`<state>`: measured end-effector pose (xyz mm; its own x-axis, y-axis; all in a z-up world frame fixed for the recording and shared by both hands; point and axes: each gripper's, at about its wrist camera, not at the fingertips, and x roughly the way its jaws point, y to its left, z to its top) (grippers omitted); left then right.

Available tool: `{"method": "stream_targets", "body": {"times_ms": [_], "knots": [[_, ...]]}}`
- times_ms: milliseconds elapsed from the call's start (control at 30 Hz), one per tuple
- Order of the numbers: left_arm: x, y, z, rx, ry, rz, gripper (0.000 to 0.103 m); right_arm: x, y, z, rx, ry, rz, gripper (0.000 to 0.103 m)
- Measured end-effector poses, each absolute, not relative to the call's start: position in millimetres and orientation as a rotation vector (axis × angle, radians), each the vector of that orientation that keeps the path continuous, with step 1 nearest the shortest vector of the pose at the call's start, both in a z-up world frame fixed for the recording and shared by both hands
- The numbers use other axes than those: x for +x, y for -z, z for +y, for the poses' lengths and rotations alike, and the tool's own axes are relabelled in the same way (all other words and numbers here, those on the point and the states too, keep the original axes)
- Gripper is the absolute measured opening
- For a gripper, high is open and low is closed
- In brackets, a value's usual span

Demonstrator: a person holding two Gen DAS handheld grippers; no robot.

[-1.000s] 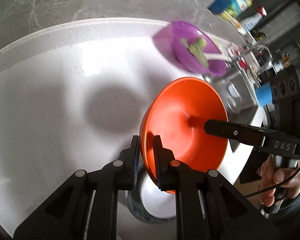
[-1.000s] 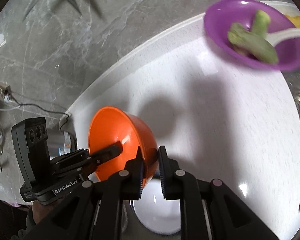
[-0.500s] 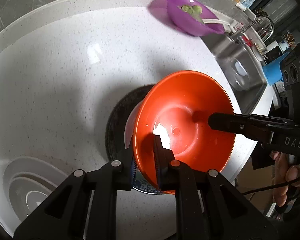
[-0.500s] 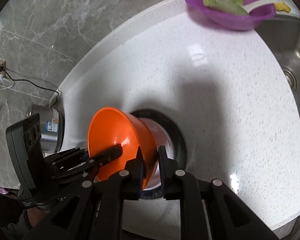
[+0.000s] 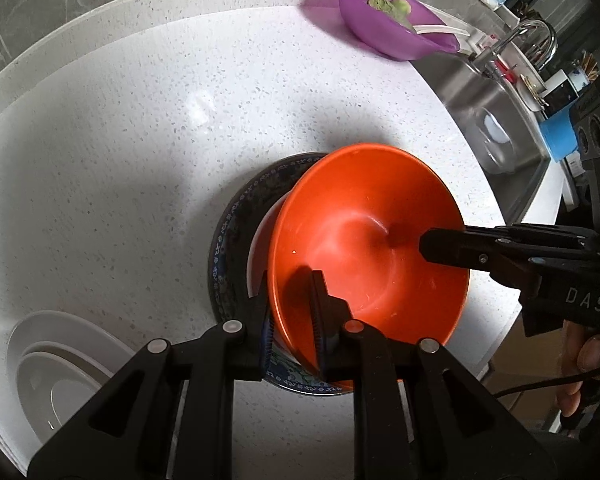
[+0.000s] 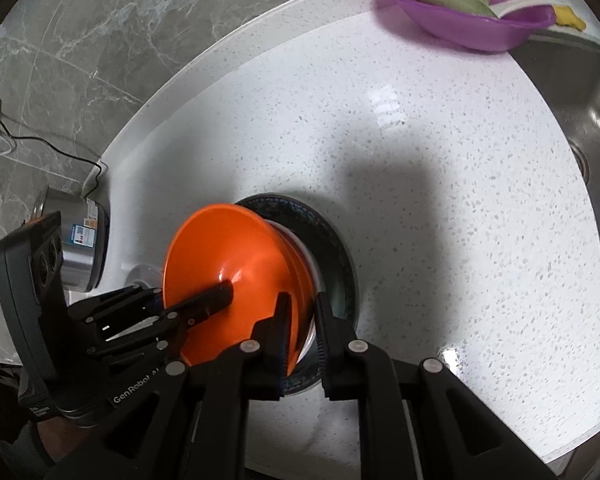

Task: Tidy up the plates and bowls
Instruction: 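Carry the orange bowl with both grippers into the white bowl and open, then withdraw both open grippers from the bowl stack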

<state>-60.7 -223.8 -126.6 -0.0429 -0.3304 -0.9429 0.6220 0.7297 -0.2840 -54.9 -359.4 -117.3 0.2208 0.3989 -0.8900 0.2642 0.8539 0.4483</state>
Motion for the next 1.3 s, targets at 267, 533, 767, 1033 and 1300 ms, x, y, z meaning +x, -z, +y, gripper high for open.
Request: {"method": "stream_targets", "body": {"times_ms": [267,533,767,1033,1300], "knots": [[-65.5,122.4,-217.7,0.253,0.78,1.362,0.017,-55.0,119.2,-352.2,0.505,-0.087,1.373,0.014],[-64.9,118.1,-218.6,0.25,0.823,1.339,0.038,-54.8,121.4,-350.2,0.492,-0.079,1.38,0.014],[-68.9,115.3,-224.8,0.284,0.874,1.307,0.065,-55.0,121.1,-348.1,0.468,-0.082,1.385,0.014],[-58.6,99.5,-218.8,0.258,0.86,1.255,0.074,-54.5,118.6,-346.7,0.449,-0.069,1.387,0.013],[-34.9,93.0,-194.1,0.213,0.789,1.261,0.074,-55.8,119.6,-346.3,0.47,-0.077,1.387,0.016]]}}
